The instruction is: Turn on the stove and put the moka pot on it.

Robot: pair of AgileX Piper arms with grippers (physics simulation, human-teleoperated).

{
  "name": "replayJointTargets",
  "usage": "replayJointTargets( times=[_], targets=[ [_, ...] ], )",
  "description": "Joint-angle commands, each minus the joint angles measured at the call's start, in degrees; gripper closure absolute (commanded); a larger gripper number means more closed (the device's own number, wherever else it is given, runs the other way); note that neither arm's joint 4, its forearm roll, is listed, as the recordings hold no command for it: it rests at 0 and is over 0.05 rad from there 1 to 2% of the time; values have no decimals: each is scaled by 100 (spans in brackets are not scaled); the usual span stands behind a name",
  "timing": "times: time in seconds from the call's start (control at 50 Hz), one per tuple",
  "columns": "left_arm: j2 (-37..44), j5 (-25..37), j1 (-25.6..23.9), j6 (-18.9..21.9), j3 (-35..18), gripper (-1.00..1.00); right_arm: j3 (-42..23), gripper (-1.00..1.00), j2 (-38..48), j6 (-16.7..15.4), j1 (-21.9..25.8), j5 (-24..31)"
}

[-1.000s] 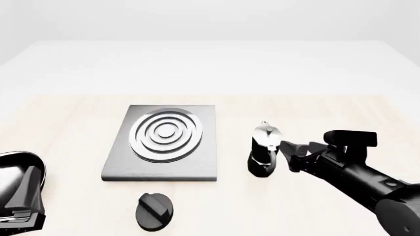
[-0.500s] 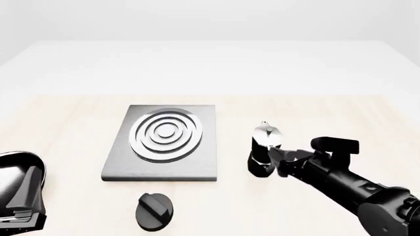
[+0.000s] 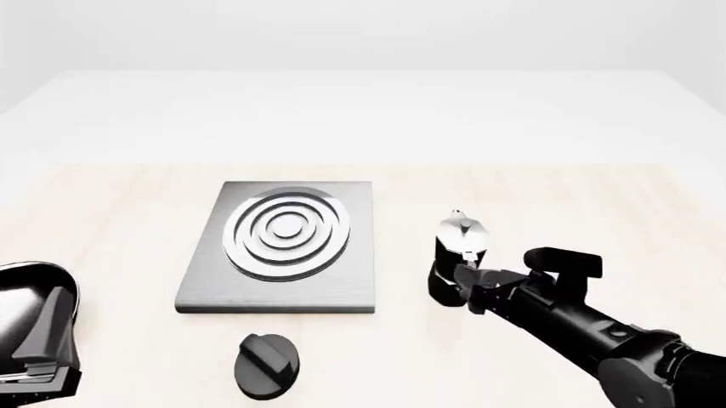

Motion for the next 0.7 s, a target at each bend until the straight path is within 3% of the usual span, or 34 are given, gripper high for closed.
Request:
replayJointTargets(
  times=[0.02, 0.7],
  targets=[
    [76, -59, -8, -11, 5, -100, 53, -100, 272, 82, 43, -258],
    [487, -388, -66, -41, 16, -100, 16, -100, 1086, 180, 88, -838]
  ],
)
